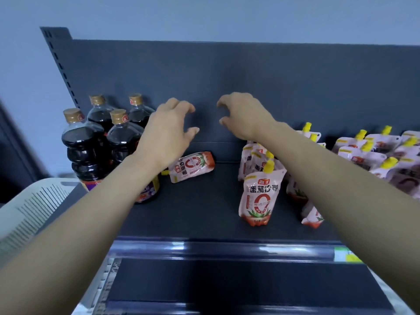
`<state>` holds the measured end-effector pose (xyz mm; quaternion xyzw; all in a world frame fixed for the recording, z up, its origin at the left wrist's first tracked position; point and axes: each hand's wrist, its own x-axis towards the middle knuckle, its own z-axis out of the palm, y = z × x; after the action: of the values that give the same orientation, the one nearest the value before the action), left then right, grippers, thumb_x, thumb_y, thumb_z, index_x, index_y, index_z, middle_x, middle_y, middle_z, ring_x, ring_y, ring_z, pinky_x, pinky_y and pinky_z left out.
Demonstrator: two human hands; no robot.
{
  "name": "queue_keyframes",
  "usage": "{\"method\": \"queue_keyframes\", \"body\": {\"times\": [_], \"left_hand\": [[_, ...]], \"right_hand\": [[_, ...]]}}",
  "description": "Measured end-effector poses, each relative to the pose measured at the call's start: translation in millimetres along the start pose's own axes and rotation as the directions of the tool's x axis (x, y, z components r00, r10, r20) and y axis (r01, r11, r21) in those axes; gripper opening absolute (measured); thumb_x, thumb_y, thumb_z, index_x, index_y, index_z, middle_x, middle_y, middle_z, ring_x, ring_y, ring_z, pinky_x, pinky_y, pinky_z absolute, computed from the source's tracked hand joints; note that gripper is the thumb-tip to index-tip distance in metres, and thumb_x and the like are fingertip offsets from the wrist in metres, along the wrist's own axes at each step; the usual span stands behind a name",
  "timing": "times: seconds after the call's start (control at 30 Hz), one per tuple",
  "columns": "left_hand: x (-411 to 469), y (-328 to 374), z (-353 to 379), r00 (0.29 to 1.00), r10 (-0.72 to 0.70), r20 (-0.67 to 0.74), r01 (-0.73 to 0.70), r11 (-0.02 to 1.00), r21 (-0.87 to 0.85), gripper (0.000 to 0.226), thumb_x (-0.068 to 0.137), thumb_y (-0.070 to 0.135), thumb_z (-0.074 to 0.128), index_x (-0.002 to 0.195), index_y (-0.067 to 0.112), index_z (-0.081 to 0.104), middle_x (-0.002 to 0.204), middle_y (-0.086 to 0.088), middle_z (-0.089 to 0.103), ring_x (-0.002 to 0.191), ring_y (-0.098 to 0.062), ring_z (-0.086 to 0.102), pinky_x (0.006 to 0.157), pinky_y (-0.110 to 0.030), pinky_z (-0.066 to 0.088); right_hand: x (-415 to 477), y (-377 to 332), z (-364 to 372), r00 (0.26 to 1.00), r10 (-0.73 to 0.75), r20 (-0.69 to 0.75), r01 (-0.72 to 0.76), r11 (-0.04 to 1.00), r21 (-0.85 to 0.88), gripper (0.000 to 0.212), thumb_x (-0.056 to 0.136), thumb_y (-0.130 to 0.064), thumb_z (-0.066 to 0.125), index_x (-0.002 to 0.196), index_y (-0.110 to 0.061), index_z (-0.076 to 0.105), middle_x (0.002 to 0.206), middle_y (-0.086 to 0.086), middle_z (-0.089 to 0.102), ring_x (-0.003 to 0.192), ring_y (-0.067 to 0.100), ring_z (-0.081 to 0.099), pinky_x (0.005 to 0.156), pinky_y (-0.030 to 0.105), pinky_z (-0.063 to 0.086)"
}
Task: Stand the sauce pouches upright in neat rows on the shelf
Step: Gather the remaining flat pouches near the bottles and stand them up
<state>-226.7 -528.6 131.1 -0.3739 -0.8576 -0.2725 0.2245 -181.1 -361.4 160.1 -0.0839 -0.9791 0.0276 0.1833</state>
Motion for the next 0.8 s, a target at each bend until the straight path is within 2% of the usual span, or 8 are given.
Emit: {"method": "queue_keyframes", "body": {"times": [0.17, 0.33, 0.5, 0.67, 0.8], "left_hand": [[-18, -14, -7, 1.000, 0.022, 0.003, -0.022, 0.994, 0.110, 0.042, 0.084, 0.019, 0.064, 0.123, 0.008, 0.053, 0.119, -0.014, 0.055, 0.110, -0.033, 0.051, 0.097, -0.048, 0.040], [-28, -26, -4, 0.999, 0.032, 0.044, -0.042, 0.966, 0.253, 0.040, 0.084, 0.017, 0.062, 0.121, 0.005, 0.054, 0.116, -0.017, 0.056, 0.105, -0.036, 0.050, 0.091, -0.047, 0.040], [-30, -36, 7, 0.996, 0.024, 0.082, -0.053, 0.926, 0.374, 0.039, 0.084, 0.017, 0.061, 0.120, 0.005, 0.054, 0.115, -0.016, 0.056, 0.104, -0.036, 0.049, 0.089, -0.043, 0.037], [-23, -43, 18, 0.993, -0.007, 0.120, -0.044, 0.907, 0.418, 0.039, 0.085, 0.018, 0.061, 0.120, 0.004, 0.054, 0.116, -0.016, 0.057, 0.104, -0.036, 0.050, 0.089, -0.043, 0.038], [-13, -46, 21, 0.991, -0.053, 0.119, -0.009, 0.884, 0.467, 0.035, 0.083, 0.016, 0.062, 0.115, 0.002, 0.057, 0.110, -0.019, 0.058, 0.099, -0.039, 0.052, 0.084, -0.048, 0.040]], "right_hand": [[12, -23, 17, 0.994, -0.095, 0.057, 0.096, 0.995, -0.013, 0.040, 0.089, -0.015, 0.055, 0.129, -0.012, 0.053, 0.129, 0.014, 0.056, 0.120, 0.034, 0.050, 0.096, 0.041, 0.044], [31, -34, 42, 0.967, -0.207, 0.149, 0.214, 0.976, -0.033, 0.038, 0.088, -0.015, 0.057, 0.126, -0.010, 0.055, 0.126, 0.015, 0.059, 0.116, 0.035, 0.053, 0.094, 0.046, 0.047], [65, -36, 75, 0.913, -0.270, 0.306, 0.299, 0.953, -0.054, 0.039, 0.086, -0.012, 0.058, 0.125, -0.010, 0.055, 0.125, 0.016, 0.059, 0.113, 0.036, 0.056, 0.091, 0.044, 0.050], [96, -36, 114, 0.789, -0.233, 0.568, 0.331, 0.941, -0.074, 0.054, 0.083, -0.023, 0.066, 0.134, -0.010, 0.051, 0.131, 0.012, 0.057, 0.114, 0.031, 0.058, 0.094, 0.040, 0.051], [114, -38, 149, 0.667, -0.228, 0.709, 0.389, 0.918, -0.070, 0.063, 0.083, -0.030, 0.069, 0.136, -0.004, 0.048, 0.133, 0.012, 0.057, 0.116, 0.030, 0.058, 0.096, 0.039, 0.050]]}}
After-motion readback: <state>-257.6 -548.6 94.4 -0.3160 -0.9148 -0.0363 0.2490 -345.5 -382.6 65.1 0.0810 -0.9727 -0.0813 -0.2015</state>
